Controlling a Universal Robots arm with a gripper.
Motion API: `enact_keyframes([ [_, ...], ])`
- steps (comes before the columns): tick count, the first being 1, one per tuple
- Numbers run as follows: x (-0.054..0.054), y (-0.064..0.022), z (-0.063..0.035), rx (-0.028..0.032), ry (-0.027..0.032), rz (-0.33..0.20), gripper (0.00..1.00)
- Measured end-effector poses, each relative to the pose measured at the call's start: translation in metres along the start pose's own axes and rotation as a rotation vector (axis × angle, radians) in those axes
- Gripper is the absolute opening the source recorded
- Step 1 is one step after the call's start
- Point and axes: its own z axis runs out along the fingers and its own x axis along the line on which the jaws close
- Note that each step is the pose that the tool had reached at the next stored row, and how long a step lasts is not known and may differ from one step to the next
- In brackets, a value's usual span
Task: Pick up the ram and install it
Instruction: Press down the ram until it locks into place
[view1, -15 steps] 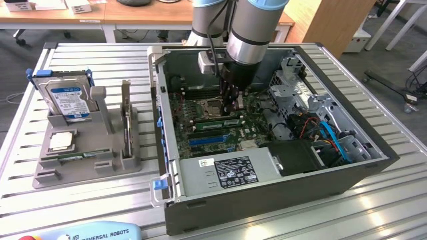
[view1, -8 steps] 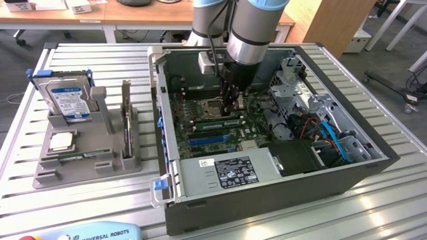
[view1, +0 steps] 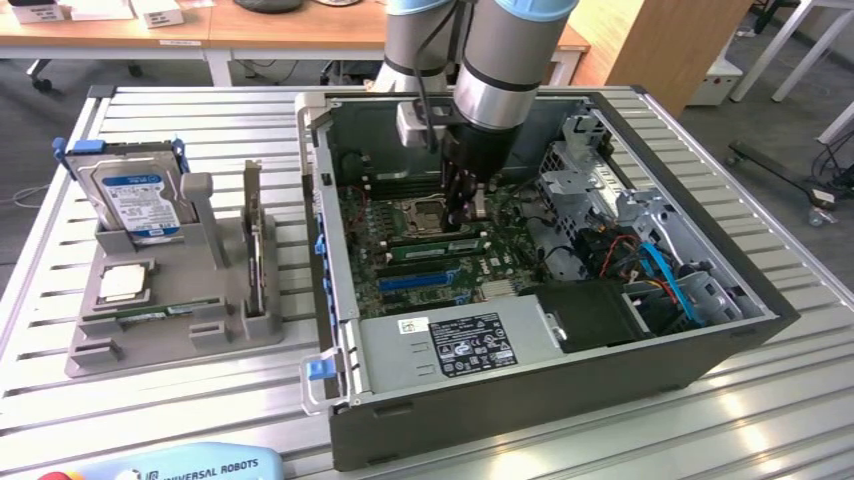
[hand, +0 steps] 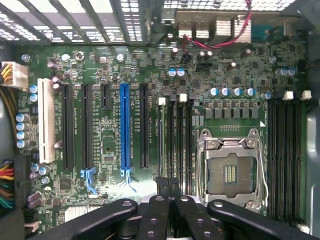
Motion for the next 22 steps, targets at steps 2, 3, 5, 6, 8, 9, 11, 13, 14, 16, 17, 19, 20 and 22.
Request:
enact_keyframes([
  [2,0.0000,0.0001,0.0001,0.0010,-0.0012,0.027,0.10],
  [3,0.0000,0.0001,0.0002,0.0014,-0.0016,0.039,0.10],
  [5,0.0000,0.0000,0.0003,0.0024,-0.0028,0.065,0.10],
  [6,0.0000,0.0000,0.0003,0.0029,-0.0033,0.079,0.10],
  [8,0.0000,0.0000,0.0004,0.0038,-0.0044,0.105,0.10],
  [9,0.0000,0.0000,0.0005,0.0043,-0.0049,0.117,0.10],
  [11,0.0000,0.0000,0.0005,0.0052,-0.0059,0.142,0.10],
  [13,0.0000,0.0001,0.0006,0.0060,-0.0068,0.166,0.10],
  [14,0.0001,0.0000,0.0006,0.0065,-0.0074,0.179,0.10],
  [16,0.0000,0.0000,0.0007,0.0073,-0.0083,0.203,0.10],
  [17,0.0001,0.0000,0.0007,0.0078,-0.0088,0.216,0.10],
  [19,0.0001,0.0000,0.0008,0.0087,-0.0098,0.240,0.10],
  [20,0.0000,0.0000,0.0009,0.0091,-0.0103,0.253,0.10],
  [22,0.0001,0.0000,0.0010,0.0101,-0.0113,0.279,0.10],
])
